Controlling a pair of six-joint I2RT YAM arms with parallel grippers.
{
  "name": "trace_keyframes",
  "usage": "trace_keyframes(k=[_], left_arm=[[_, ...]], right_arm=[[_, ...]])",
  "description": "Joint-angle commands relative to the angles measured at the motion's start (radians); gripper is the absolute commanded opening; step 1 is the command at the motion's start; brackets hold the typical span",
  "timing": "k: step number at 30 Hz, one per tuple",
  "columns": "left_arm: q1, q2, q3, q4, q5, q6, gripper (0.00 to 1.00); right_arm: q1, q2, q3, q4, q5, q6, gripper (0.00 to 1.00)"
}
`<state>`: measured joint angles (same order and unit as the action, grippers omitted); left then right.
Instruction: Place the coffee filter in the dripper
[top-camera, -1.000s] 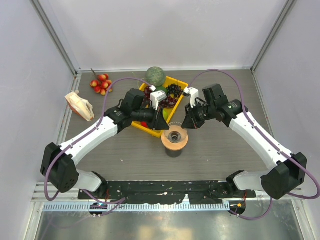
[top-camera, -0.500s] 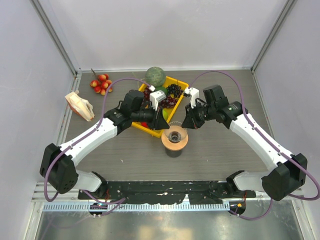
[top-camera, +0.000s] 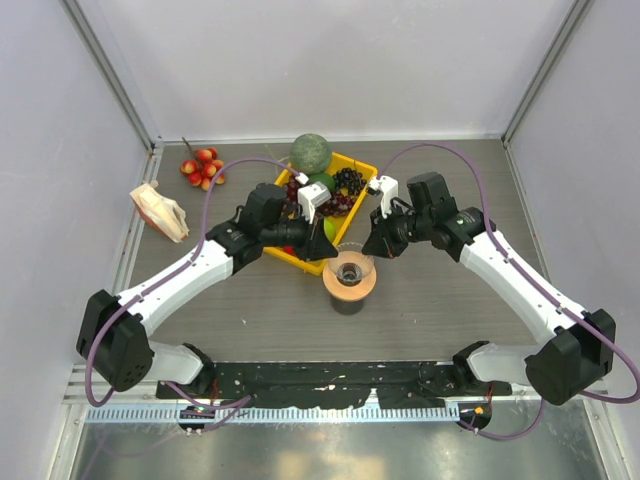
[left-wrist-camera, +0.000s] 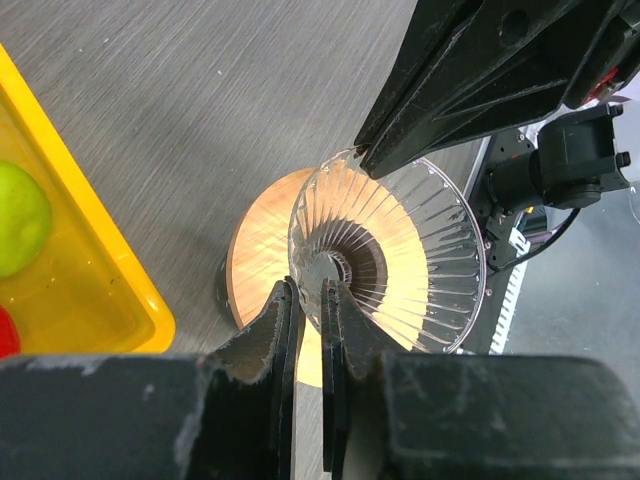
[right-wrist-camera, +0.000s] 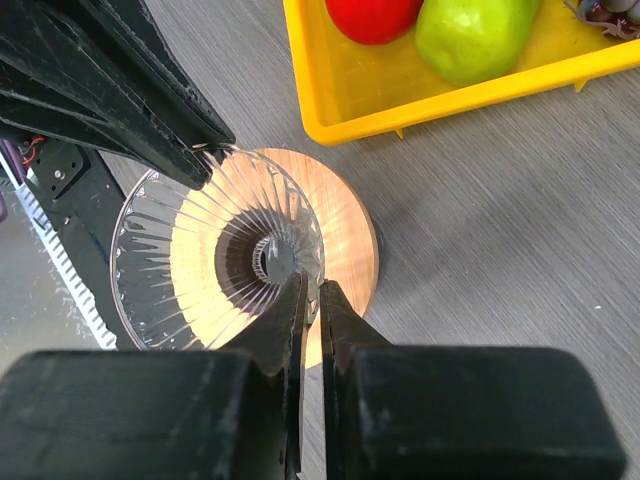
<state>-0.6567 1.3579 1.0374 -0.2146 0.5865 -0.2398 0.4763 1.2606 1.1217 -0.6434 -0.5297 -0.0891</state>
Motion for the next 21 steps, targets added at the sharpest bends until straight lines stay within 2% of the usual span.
trace_keyframes(k=[1, 4, 6, 8, 14, 18, 21], left_arm=[[-0.026, 0.032, -0.053, -0.098, -0.034, 0.091, 0.00], [-0.024, 0.029, -0.042, -0.100, -0.025, 0.089, 0.00], [-0.024, 0.024, -0.034, -0.103, -0.010, 0.085, 0.09], [-0.026, 0.017, -0.020, -0.115, -0.001, 0.085, 0.17], [-0.023, -0.002, 0.013, -0.147, 0.013, 0.079, 0.29], [-0.023, -0.005, 0.019, -0.155, 0.019, 0.076, 0.31], [-0.023, -0.008, 0.020, -0.158, 0.019, 0.074, 0.40]], right_arm=[[0.005, 0.034, -0.060, -0.047, 0.126, -0.097, 0.05], [0.005, 0.033, -0.039, -0.061, 0.113, -0.097, 0.05], [0.005, 0.028, -0.022, -0.071, 0.106, -0.095, 0.06], [0.005, 0.020, -0.007, -0.079, 0.100, -0.098, 0.14], [0.004, 0.017, 0.027, -0.105, 0.086, -0.097, 0.25], [0.004, 0.019, 0.038, -0.111, 0.079, -0.087, 0.28], [0.004, 0.020, 0.056, -0.125, 0.079, -0.086, 0.36]])
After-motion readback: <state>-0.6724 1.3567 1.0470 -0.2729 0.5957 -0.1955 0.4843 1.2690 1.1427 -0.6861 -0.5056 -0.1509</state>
